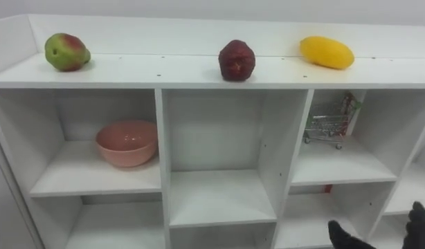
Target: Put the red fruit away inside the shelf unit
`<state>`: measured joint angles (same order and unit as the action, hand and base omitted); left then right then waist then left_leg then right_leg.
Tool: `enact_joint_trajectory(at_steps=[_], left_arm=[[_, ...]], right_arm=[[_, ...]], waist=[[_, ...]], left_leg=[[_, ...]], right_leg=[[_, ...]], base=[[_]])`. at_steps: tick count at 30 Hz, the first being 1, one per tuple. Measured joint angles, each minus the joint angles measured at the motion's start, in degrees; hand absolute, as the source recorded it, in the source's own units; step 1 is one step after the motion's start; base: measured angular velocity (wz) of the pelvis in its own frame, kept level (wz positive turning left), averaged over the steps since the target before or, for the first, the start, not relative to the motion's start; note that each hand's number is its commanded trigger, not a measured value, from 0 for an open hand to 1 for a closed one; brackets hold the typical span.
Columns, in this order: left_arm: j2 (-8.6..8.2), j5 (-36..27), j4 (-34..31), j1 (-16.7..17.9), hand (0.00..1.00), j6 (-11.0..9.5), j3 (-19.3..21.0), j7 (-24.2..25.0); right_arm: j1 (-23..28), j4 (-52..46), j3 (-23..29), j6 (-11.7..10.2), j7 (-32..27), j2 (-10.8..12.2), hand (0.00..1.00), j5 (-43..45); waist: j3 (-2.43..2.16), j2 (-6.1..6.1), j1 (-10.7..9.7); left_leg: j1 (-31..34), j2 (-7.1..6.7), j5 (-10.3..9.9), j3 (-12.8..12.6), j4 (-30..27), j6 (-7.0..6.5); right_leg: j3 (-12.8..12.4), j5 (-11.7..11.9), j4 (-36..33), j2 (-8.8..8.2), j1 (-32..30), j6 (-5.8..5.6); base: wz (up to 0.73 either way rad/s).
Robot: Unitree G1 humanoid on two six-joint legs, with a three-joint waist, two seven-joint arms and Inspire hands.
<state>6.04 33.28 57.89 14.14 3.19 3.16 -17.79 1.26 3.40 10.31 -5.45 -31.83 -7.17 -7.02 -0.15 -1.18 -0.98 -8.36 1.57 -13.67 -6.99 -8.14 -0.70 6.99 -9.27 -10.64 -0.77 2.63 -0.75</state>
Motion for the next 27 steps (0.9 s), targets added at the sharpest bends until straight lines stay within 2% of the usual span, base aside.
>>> enact_joint_trajectory(at_steps=[2,5,8,11,13,16,25,27], left_arm=[[-0.07,0.04,0.05,0.42,0.00,-0.08,-0.18,0.01],[-0.24,0.03,-0.02,1.03,0.00,-0.09,-0.24,0.04],[-0.42,0.03,-0.65,1.63,0.00,-0.83,-0.25,0.11],[-0.23,-0.07,-0.52,1.68,0.00,-1.42,-0.59,0.10],[0.00,-0.09,-0.28,1.61,0.00,-1.68,-1.08,0.11],[-0.23,-0.01,-0.31,0.85,0.00,-1.72,-1.10,0.16],[-0.29,-0.04,-0.46,-0.03,0.00,-1.71,-1.09,1.70],[-0.12,0.00,-0.39,0.04,0.00,-1.65,-1.10,2.87]], right_arm=[[-0.52,-2.93,0.00,-0.05,-0.62,-0.20,0.00,2.90],[-1.57,-7.18,0.04,-0.05,-1.63,-0.53,0.00,3.33],[-3.60,-12.95,0.03,-0.37,-1.72,-2.80,0.00,3.31],[-7.09,-17.69,0.00,-3.03,-1.81,-4.29,0.00,3.44],[-8.34,-18.35,0.01,-3.91,-1.83,-4.31,0.00,3.53],[-10.08,-18.26,0.01,-3.84,-1.91,-4.30,0.00,4.15],[-14.63,-16.69,-0.23,-3.28,2.86,-4.36,0.00,4.40],[-16.50,-14.76,-0.29,-3.17,3.33,-4.37,0.00,3.70]], waist=[[-0.14,0.19,0.25],[-0.04,0.46,0.03],[-0.04,0.55,0.03],[0.09,0.21,0.19],[0.14,-0.27,0.44],[0.26,-0.88,1.44],[0.28,-0.94,3.96],[0.42,-1.19,4.21]], left_leg=[[0.80,-0.01,0.01,0.13,-0.29,0.00],[0.84,0.03,0.02,0.12,-0.51,0.02],[0.81,0.04,0.03,0.16,-0.53,0.02],[0.71,0.06,0.04,0.23,-0.63,0.02],[0.73,0.06,0.04,0.46,-0.78,0.03],[0.86,0.06,0.03,0.54,-1.06,0.02],[1.21,0.11,0.03,1.00,-0.92,0.04],[1.09,0.11,0.03,1.02,-0.96,0.04]], right_leg=[[0.18,0.11,-0.23,-0.05,-0.77,0.09],[0.19,0.13,-0.32,-0.02,-0.77,0.12],[0.28,0.14,-0.33,-0.03,-0.66,0.13],[0.38,0.15,-0.37,-0.03,-0.41,0.15],[0.64,0.15,-0.36,-0.07,-0.21,0.16],[0.82,0.19,-0.35,-0.12,-0.13,0.20],[1.14,0.24,-0.12,-0.07,-0.37,0.26],[1.16,0.24,-0.04,-0.08,-0.16,0.26]], base=[[0.00],[0.00],[0.00],[0.00],[0.06],[0.02],[0.01],[0.02]])
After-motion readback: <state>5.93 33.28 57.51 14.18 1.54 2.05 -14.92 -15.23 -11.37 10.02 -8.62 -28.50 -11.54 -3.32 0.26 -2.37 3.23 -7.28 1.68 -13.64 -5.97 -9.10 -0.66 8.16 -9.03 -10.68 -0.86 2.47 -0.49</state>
